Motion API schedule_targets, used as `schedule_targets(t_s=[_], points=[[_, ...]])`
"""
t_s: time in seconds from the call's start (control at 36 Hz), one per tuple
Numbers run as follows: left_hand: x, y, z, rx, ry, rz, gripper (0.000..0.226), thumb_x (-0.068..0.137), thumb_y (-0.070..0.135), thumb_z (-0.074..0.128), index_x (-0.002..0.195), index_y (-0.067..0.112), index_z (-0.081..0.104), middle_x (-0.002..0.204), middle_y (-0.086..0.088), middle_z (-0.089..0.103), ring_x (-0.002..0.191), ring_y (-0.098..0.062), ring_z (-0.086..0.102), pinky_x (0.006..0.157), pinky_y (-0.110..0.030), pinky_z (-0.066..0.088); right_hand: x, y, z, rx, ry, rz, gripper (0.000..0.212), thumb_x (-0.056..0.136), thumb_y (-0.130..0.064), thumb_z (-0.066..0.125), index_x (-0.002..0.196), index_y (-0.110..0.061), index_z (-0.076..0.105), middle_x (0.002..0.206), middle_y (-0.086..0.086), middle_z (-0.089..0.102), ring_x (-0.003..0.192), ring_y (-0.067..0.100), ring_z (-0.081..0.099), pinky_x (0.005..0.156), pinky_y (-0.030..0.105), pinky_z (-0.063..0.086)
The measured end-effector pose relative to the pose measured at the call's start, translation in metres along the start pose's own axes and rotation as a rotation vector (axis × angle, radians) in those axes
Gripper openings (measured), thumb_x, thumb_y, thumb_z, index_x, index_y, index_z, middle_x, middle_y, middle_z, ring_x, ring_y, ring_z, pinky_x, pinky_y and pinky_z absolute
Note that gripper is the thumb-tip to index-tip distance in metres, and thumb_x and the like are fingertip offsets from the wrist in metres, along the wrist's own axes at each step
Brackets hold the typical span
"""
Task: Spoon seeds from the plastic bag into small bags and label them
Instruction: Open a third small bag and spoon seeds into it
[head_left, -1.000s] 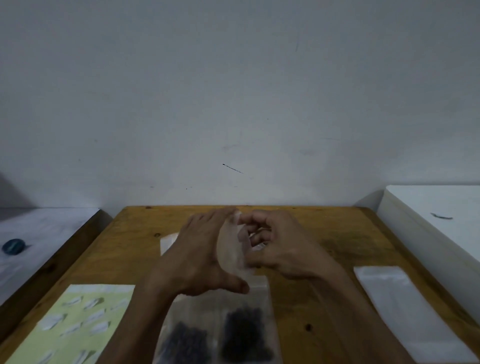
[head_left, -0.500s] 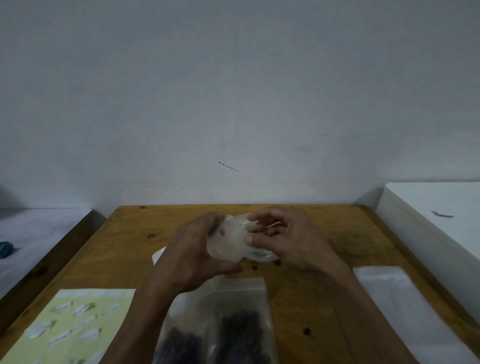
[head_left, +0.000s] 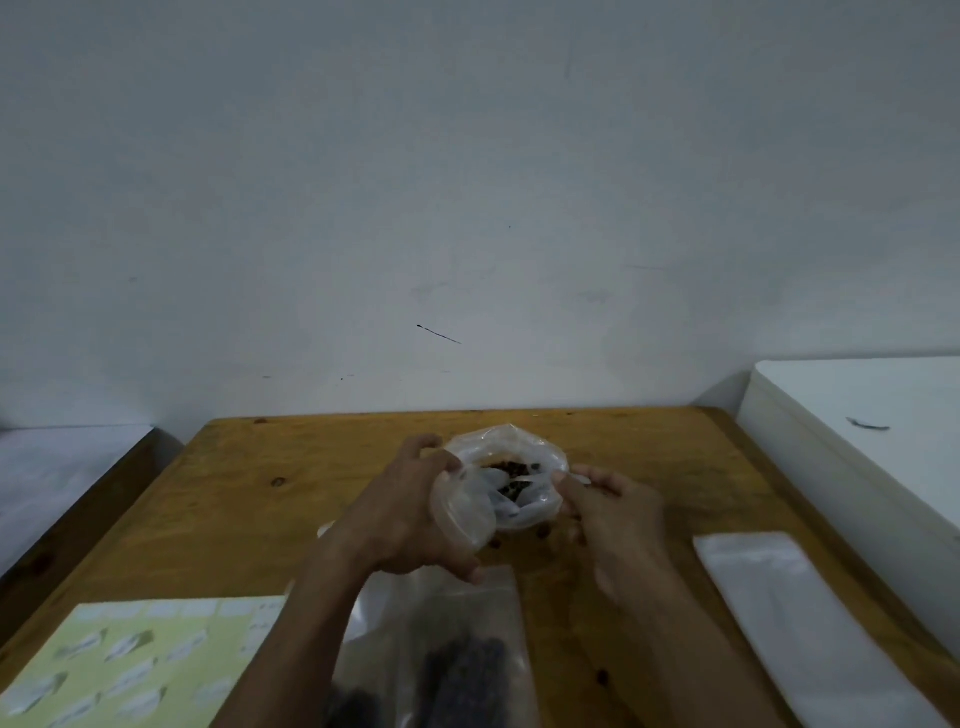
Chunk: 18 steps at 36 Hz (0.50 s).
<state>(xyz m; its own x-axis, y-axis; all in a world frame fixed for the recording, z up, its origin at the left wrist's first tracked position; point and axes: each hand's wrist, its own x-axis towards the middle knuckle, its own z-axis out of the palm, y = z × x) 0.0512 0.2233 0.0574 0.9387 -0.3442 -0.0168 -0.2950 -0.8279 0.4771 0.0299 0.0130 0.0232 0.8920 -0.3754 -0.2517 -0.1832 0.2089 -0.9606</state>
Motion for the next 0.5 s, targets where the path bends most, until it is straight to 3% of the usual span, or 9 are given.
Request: schedule_targets(t_s=[0.11,0.19,0.28,0.36,0.44,0.5], points=[[0.007,0.0,0.005,-0.024,-0.035,-0.002,0.107,0.047,0.049,0.096,0.139,0.025,0.047,0.161,0.015,0.002,0.14,-0.023,0.032,0.096,-0.031,0.048,-0.002,-0.004,0.016,0.166,-0.019,0.053,0.012,0.087,-0.012,0.073,0.099,-0.011,0.072,0.075,0.005,0.063,0.063,0.014,0.054,0.054,0.025,0.046],[0.012,-0.001,0.007,-0.059,-0.048,-0.012,0.105,0.05,0.045,0.097,0.139,0.023,0.047,0.158,0.009,0.016,0.128,-0.015,0.036,0.09,-0.023,0.043,0.002,0.005,0.027,-0.018,0.018,-0.048,0.008,0.092,-0.023,0.068,0.098,-0.024,0.073,0.079,-0.002,0.067,0.071,0.012,0.061,0.061,0.03,0.053],[0.013,-0.004,0.009,-0.094,-0.036,-0.024,0.105,0.05,0.042,0.097,0.14,0.018,0.047,0.156,0.009,0.02,0.125,-0.013,0.035,0.09,-0.021,0.041,-0.001,0.01,0.028,-0.316,0.038,-0.304,0.009,0.097,-0.033,0.061,0.093,-0.039,0.067,0.087,-0.007,0.069,0.077,0.006,0.064,0.07,0.031,0.058],[0.013,-0.009,0.01,-0.117,-0.018,-0.044,0.107,0.05,0.041,0.097,0.141,0.015,0.046,0.158,0.008,0.019,0.136,-0.018,0.034,0.092,-0.02,0.039,-0.005,0.012,0.016,-0.597,0.051,-0.699,0.016,0.099,-0.031,0.055,0.102,-0.028,0.071,0.089,-0.007,0.065,0.079,0.002,0.059,0.067,0.027,0.054],[0.015,-0.011,0.012,-0.142,-0.005,-0.048,0.105,0.048,0.042,0.097,0.138,0.016,0.048,0.154,0.009,0.023,0.125,-0.012,0.038,0.088,-0.019,0.041,-0.014,0.013,0.0,-0.741,0.098,-1.033,0.018,0.1,-0.022,0.055,0.106,-0.015,0.071,0.091,-0.002,0.064,0.073,0.003,0.056,0.058,0.016,0.05],[0.016,-0.01,0.013,-0.148,0.004,-0.046,0.104,0.047,0.041,0.098,0.135,0.016,0.049,0.152,0.01,0.025,0.118,-0.008,0.037,0.086,-0.019,0.041,-0.02,0.016,-0.008,-0.855,0.125,-1.154,0.018,0.1,-0.019,0.053,0.106,-0.012,0.07,0.09,-0.001,0.063,0.066,0.006,0.055,0.051,0.018,0.05]])
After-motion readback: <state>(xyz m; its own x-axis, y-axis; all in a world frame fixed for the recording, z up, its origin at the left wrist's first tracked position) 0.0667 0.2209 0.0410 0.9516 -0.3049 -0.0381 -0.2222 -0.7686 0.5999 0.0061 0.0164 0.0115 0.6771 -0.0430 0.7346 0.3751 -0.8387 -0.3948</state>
